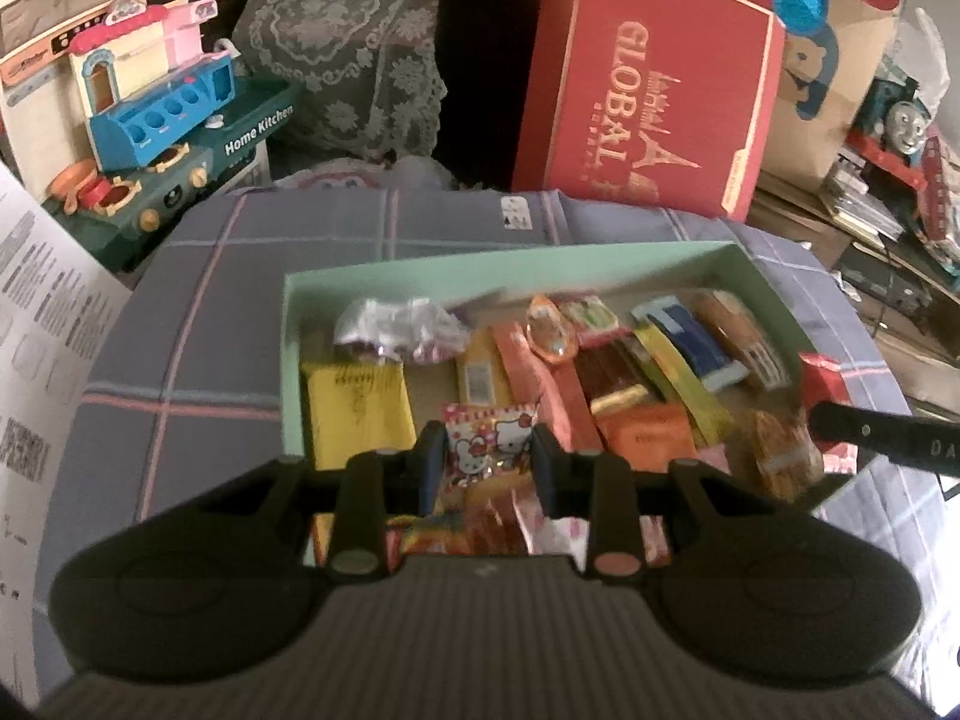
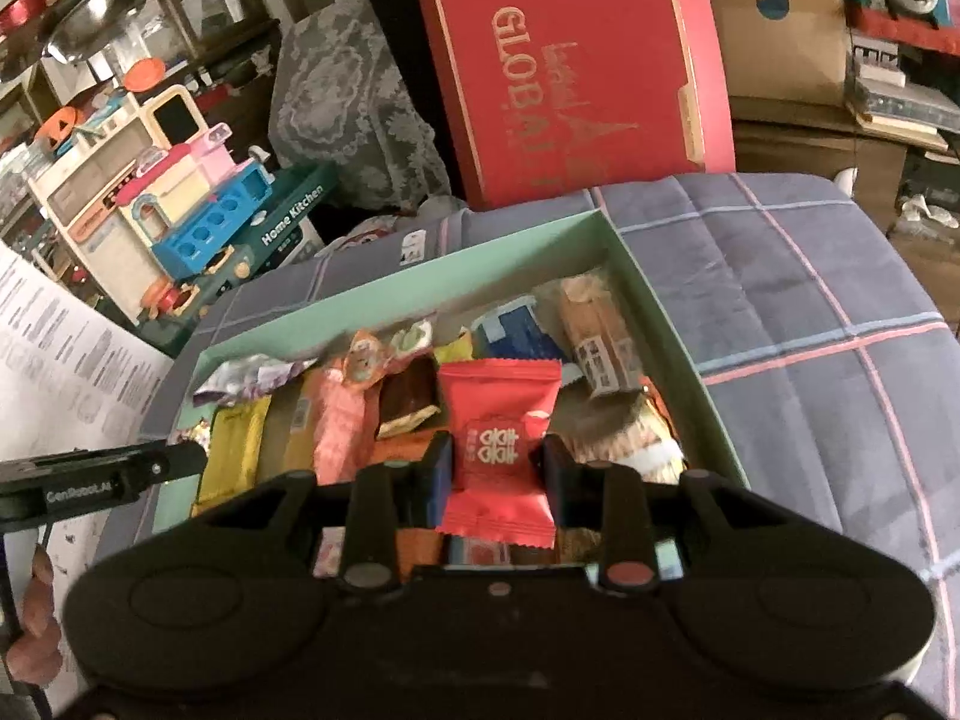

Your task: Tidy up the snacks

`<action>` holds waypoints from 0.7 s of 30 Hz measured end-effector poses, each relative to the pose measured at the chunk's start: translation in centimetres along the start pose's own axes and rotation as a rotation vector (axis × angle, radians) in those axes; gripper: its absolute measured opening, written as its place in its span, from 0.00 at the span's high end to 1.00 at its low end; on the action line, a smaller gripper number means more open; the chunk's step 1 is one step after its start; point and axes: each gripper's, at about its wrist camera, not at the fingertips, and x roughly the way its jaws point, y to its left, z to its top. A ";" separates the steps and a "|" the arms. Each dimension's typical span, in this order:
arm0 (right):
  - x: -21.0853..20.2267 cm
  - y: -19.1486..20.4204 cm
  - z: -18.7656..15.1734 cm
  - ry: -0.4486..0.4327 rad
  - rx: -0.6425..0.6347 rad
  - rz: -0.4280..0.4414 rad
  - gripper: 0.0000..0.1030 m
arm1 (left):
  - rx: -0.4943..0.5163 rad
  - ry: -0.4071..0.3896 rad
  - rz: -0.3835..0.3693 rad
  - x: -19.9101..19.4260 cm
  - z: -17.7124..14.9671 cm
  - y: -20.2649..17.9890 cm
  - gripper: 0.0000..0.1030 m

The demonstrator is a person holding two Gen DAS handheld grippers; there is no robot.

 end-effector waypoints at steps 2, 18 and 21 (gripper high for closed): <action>0.8 0.1 0.2 0.003 -0.004 0.003 0.70 | -0.002 -0.001 0.012 0.9 0.7 0.0 0.71; 1.0 -0.3 -0.8 -0.044 0.031 -0.002 0.00 | -0.029 0.026 0.121 2.4 -1.0 -0.9 0.07; 0.2 0.0 -1.5 -0.043 0.027 0.002 0.00 | -0.039 0.027 0.113 1.2 -2.2 -0.7 0.02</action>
